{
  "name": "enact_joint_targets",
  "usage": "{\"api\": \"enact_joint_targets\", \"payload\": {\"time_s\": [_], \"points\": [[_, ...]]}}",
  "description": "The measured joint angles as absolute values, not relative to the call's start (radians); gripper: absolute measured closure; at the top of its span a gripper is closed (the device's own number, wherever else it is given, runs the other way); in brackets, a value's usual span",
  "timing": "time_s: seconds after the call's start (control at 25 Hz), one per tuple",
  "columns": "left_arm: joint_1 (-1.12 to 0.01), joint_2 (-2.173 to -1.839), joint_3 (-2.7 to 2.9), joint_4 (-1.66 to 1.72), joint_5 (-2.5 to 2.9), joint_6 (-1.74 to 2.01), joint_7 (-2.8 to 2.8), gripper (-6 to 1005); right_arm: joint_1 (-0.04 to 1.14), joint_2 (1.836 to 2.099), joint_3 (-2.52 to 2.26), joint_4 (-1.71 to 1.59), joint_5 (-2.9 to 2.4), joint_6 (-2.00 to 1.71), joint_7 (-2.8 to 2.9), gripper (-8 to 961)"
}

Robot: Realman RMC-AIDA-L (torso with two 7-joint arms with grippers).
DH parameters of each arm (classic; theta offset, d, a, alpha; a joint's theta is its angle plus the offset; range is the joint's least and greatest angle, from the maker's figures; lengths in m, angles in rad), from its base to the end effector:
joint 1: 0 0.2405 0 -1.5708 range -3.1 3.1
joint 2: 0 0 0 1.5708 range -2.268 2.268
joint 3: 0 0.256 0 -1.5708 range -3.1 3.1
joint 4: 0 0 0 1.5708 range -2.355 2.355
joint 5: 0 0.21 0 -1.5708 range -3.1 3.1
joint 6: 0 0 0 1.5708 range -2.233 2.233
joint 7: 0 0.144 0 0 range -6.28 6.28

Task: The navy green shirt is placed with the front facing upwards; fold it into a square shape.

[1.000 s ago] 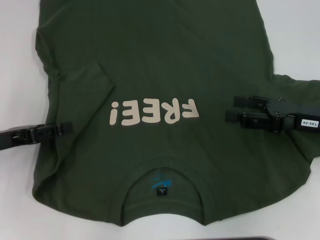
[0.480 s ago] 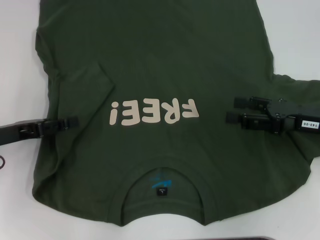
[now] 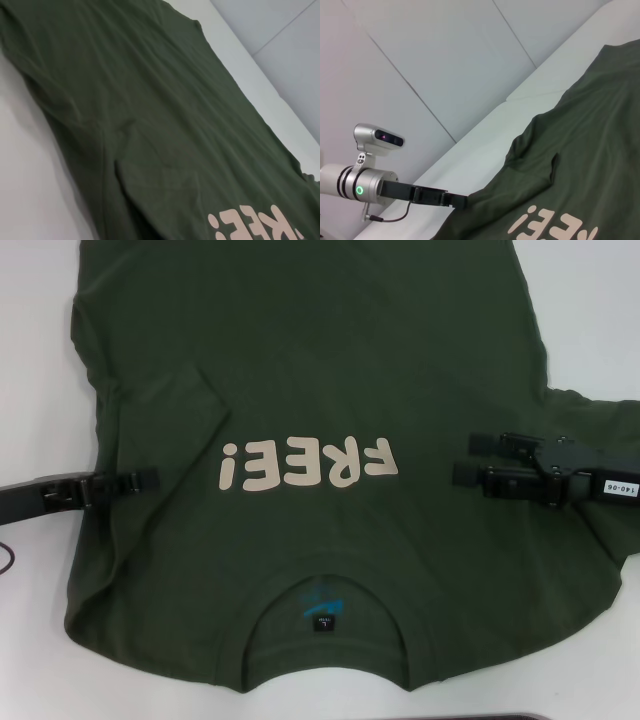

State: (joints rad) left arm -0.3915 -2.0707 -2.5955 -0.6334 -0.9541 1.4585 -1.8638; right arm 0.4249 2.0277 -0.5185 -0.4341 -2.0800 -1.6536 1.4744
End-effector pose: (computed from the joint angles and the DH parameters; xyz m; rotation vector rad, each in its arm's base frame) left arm -0.3425 0.2870 0.0041 -2.3210 -1.5419 -0.5891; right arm 0.3134 0.2720 -0.0050 -2.6021 1.1554 0.8768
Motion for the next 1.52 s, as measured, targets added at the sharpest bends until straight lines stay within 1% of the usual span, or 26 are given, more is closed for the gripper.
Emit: {"api": "enact_joint_targets", "payload": {"time_s": [0.24, 0.44, 0.68, 0.84, 1.08, 1.16, 1.52], "points": [[-0.394, -2.071, -2.557, -0.632, -0.952, 1.440, -1.867, 576, 0.425, 2.028, -0.518, -0.435, -2.080, -1.654, 1.474, 75], [-0.398, -2.077, -2.543, -0.636, -0.952, 1.434, -1.877, 786, 0.425, 2.028, -0.515, -0.437, -2.080, -1.654, 1.476, 75], [-0.411, -2.081, -2.543, -0.640, -0.960, 1.445, -1.880, 998, 0.428, 2.027, -0.511, -0.437, -2.080, -1.654, 1.476, 75], [-0.419, -2.089, -2.542, -0.636, -0.960, 1.451, -1.881, 999, 0.428, 2.026, -0.507, -0.437, -2.080, -1.653, 1.476, 74], [-0.421, -2.116, -2.542, -0.638, -0.960, 1.456, -1.882, 1000, 0.425, 2.026, -0.506, -0.437, -2.080, -1.653, 1.477, 74], [-0.421, -2.122, -2.540, -0.638, -0.959, 1.464, -1.881, 985, 0.425, 2.026, -0.505, -0.437, -2.080, -1.653, 1.477, 74], [-0.420, -2.123, -2.472, -0.639, -0.953, 1.507, -1.874, 920, 0.425, 2.025, -0.494, -0.437, -2.080, -1.654, 1.476, 75]]}}
